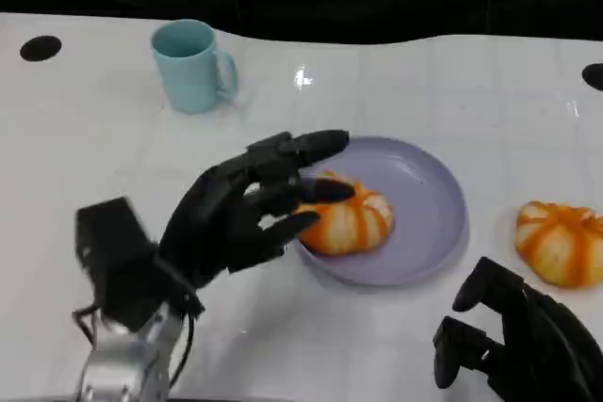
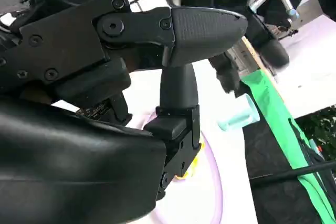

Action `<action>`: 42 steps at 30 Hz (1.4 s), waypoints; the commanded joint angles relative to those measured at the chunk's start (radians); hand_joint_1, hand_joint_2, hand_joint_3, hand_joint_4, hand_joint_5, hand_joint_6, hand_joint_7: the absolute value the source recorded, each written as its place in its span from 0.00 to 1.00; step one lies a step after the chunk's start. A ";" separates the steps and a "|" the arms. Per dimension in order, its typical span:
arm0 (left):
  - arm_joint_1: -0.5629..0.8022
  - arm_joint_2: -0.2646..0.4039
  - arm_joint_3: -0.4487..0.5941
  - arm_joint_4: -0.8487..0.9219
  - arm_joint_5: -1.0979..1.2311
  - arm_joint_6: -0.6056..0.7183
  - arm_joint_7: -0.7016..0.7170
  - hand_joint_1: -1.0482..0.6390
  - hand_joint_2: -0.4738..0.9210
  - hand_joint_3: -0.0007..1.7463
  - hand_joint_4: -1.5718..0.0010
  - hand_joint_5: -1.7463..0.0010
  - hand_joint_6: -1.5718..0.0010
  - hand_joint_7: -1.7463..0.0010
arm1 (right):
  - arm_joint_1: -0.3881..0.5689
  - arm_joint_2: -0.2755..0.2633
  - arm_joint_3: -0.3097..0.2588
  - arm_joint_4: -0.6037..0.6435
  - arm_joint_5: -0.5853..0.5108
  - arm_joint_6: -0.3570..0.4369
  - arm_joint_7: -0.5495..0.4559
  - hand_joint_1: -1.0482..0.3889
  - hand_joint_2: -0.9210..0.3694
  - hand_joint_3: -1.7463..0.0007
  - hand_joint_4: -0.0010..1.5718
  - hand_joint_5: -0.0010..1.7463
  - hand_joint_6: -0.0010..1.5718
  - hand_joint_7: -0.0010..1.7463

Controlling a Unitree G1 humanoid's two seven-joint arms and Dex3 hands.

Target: Grasp the bread from the table and place it into the plate.

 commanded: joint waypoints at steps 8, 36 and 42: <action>0.297 -0.035 0.083 -0.323 -0.212 0.275 0.025 0.24 1.00 0.19 0.63 0.06 0.58 0.37 | -0.003 -0.016 0.000 -0.009 -0.003 0.000 -0.003 0.33 0.00 0.75 0.50 1.00 0.32 1.00; 0.516 -0.112 0.142 -0.392 -0.247 0.322 0.046 0.31 1.00 0.24 0.50 0.00 0.65 0.00 | -0.004 -0.028 -0.024 -0.010 0.016 0.021 -0.007 0.34 0.01 0.74 0.51 1.00 0.31 1.00; 0.495 -0.103 0.150 -0.367 -0.244 0.314 0.027 0.31 1.00 0.24 0.50 0.00 0.65 0.00 | -0.013 -0.035 -0.021 0.020 0.010 -0.016 0.022 0.35 0.00 0.72 0.49 1.00 0.31 1.00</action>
